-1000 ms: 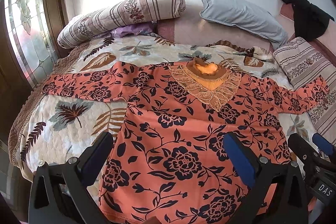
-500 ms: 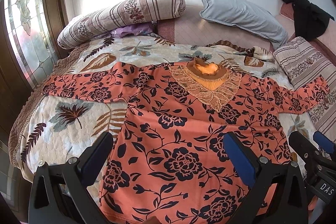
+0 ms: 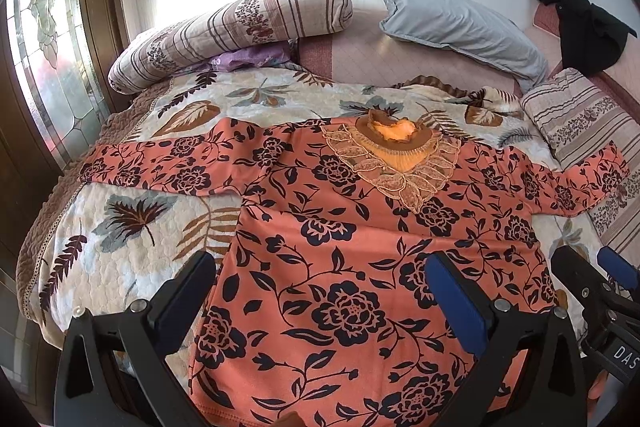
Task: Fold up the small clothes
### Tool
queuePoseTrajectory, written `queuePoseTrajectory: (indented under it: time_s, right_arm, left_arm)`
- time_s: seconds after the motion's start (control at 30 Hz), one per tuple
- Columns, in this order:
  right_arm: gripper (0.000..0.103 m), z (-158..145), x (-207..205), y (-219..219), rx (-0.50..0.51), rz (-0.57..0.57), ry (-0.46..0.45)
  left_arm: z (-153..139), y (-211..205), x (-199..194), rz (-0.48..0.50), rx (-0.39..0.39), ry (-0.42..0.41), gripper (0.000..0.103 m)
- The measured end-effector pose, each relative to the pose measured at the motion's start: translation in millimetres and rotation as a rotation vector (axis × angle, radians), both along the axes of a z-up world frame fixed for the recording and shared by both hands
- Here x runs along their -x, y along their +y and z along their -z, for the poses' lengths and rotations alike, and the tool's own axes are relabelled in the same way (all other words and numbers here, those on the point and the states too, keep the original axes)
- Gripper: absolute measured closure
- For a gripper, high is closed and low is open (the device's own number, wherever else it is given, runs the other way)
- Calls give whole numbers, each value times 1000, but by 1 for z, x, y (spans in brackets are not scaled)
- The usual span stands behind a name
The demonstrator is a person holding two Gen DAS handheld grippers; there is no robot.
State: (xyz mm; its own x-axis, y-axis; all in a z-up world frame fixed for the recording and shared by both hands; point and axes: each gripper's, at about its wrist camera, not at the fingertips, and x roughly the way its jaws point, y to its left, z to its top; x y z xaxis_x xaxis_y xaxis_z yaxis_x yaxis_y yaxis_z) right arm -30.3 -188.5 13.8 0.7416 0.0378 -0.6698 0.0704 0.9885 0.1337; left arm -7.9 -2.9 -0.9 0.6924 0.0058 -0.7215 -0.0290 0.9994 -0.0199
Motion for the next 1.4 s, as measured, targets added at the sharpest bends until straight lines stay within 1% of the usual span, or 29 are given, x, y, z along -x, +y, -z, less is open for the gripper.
queuePoseTrajectory:
  time_s: [0.3, 0.4, 0.47, 0.57, 0.63, 0.67, 0.73, 0.8, 0.83, 0.87, 0.93, 0.97, 1.0, 1.07, 1.13, 1.17, 1.23, 1.27, 1.3, 1.33, 1.4]
  right_arm:
    - [0, 2, -2, -4, -1, 3, 4]
    - [0, 8, -3, -18, -19, 3, 11]
    - [0, 14, -5, -39, -46, 37, 24]
    - [0, 25, -11, -89, -126, 121, 52]
    - [0, 29, -16, -134, -159, 206, 52]
    - [0, 29, -20, -155, -169, 238, 38]
    - [0, 28, -30, -211, -168, 339, -13]
    - [0, 25, -43, -263, -135, 456, -57]
    - [0, 24, -53, -294, -90, 538, -73]
    - [0, 23, -65, -317, -53, 599, -68]
    - [0, 21, -91, -365, 17, 706, -39]
    - [1, 20, -104, -383, 36, 732, -33]
    - [2, 19, -115, -398, 59, 747, -30]
    - [4, 16, -139, -417, 100, 749, -12]
    - [10, 21, -165, -428, 140, 737, 24]
    - [17, 25, -176, -431, 168, 740, 57]
    - [45, 31, -191, -436, 223, 762, 102]
    - [83, 31, -197, -438, 230, 755, 115]
    - [97, 30, -206, -438, 207, 726, 136]
    - [97, 26, -210, -431, 190, 701, 134]
    - [97, 3, -215, -399, 177, 610, 61]
  left_arm:
    - [3, -1, -1, -2, 1, 5, 0]
    - [7, 5, -4, -11, 6, 8, 0]
    - [12, 12, -8, -26, 17, 21, 0]
    - [20, 20, -16, -45, 15, 39, 0]
    - [25, 25, -21, -49, 24, 49, 0]
    - [28, 29, -24, -49, 44, 53, 0]
    - [36, 41, -29, -53, 123, 69, 0]
    - [47, 58, -35, -50, 246, 74, 0]
    - [53, 67, -38, -56, 303, 80, 0]
    - [60, 74, -41, -71, 330, 96, 0]
    - [72, 85, -47, -104, 337, 116, 0]
    - [79, 91, -51, -100, 361, 134, 0]
    - [84, 97, -54, -95, 401, 143, 0]
    - [92, 109, -58, -103, 456, 142, 0]
    - [97, 116, -65, -119, 459, 151, 0]
    - [99, 120, -67, -133, 448, 158, 0]
    - [103, 128, -70, -146, 442, 159, 0]
    - [104, 132, -70, -144, 447, 156, 0]
    - [105, 136, -70, -144, 448, 155, 0]
    - [106, 140, -69, -148, 445, 148, 0]
    - [109, 150, -66, -165, 453, 129, 0]
